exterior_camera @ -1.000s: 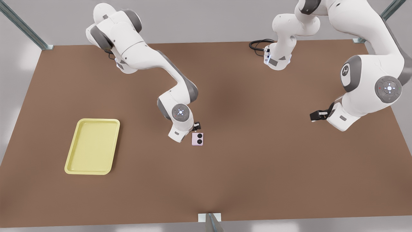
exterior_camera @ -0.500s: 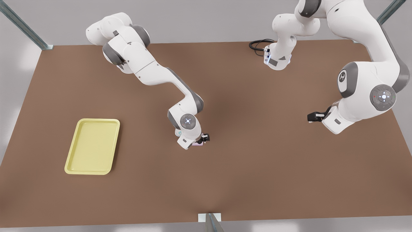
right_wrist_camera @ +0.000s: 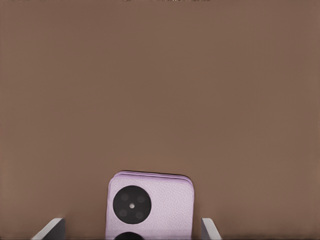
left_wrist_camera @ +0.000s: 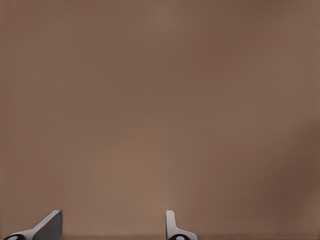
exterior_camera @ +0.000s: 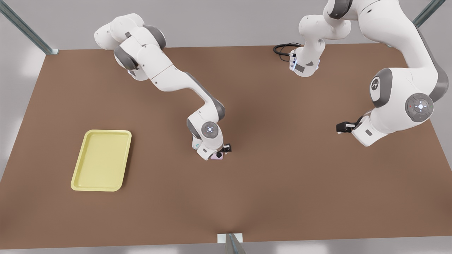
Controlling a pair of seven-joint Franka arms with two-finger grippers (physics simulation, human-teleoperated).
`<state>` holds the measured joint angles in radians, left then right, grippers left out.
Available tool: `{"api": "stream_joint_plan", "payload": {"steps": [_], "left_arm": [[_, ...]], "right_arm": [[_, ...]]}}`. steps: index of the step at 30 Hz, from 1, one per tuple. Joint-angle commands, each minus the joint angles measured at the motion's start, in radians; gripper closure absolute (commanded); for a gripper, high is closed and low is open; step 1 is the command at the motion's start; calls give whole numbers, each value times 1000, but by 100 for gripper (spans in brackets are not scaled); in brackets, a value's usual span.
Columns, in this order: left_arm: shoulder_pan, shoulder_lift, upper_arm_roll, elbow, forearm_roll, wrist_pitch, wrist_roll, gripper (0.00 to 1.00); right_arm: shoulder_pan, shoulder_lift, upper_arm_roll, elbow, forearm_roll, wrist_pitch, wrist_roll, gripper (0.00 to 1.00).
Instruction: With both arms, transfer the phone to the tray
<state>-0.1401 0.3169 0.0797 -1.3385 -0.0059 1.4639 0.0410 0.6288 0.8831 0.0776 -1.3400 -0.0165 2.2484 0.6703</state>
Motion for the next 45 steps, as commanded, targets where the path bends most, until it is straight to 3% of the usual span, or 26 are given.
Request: {"api": "stream_joint_plan", "payload": {"steps": [1, 45], "left_arm": [[-1, -2, 0, -1, 0, -4, 23, 0], [1, 14, 0, 1, -2, 7, 19, 0]], "right_arm": [[0, -4, -1, -1, 1, -47, 37, 0], [8, 54, -1, 5, 18, 5, 48, 2]]}}
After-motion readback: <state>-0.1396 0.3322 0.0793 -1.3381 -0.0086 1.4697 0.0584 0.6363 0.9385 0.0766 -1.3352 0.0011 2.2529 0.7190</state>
